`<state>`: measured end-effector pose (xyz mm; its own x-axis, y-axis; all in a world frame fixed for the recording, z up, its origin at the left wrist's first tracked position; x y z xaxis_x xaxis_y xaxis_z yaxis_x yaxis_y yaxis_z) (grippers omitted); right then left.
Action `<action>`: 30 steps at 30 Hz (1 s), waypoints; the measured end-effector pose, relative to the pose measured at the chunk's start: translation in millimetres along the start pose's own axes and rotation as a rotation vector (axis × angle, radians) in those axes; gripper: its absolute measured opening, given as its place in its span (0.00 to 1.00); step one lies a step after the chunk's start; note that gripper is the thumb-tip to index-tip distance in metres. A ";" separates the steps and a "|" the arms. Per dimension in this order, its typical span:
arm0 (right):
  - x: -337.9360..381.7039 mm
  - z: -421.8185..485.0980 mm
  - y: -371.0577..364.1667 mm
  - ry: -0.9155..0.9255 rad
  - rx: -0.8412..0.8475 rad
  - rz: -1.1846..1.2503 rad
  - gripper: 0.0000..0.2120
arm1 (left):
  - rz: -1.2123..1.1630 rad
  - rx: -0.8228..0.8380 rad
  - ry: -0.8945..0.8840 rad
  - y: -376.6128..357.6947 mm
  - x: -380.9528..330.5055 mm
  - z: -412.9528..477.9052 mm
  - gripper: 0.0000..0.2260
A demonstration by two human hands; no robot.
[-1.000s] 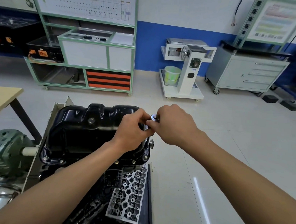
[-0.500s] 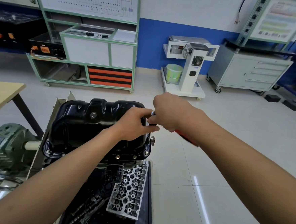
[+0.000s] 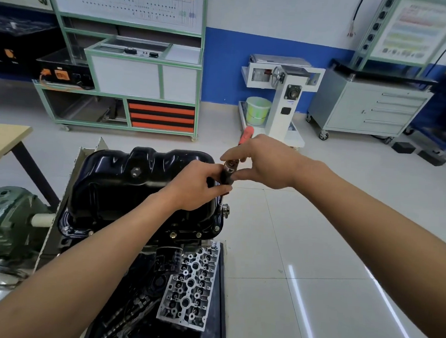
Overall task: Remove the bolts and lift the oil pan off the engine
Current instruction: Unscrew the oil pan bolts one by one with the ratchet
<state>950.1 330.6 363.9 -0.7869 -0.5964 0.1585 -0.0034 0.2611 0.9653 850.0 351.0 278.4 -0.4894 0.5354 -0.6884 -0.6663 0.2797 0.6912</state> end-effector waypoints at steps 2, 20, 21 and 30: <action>-12.0 -6.5 2.3 -0.076 -0.130 -0.025 0.14 | 0.005 -0.026 -0.009 1.4 -2.3 -0.1 0.06; -26.3 -37.1 1.3 -0.326 -0.065 -0.179 0.06 | -0.001 -0.117 0.046 -0.3 -8.3 -2.6 0.09; -27.4 -31.9 5.6 -0.341 -0.113 -0.282 0.08 | -0.005 -0.110 0.039 -0.4 -9.8 -2.8 0.09; -33.9 2.2 -16.7 -0.076 -0.190 -0.004 0.35 | -0.105 -0.057 0.051 0.1 -9.3 -3.0 0.08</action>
<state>975.5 348.2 342.0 -0.8314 -0.5363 0.1458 0.1043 0.1072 0.9888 852.8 343.7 284.2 -0.4417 0.4641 -0.7678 -0.7456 0.2860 0.6019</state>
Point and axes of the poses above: each hand's wrist, its own z-axis towards the middle knuckle, its own y-axis out of the back of the hand, x = y × z, the point moved 9 cm from there along z, towards the middle knuckle, and after that the axes turned 11 degrees about x, right-handed, at the moved point
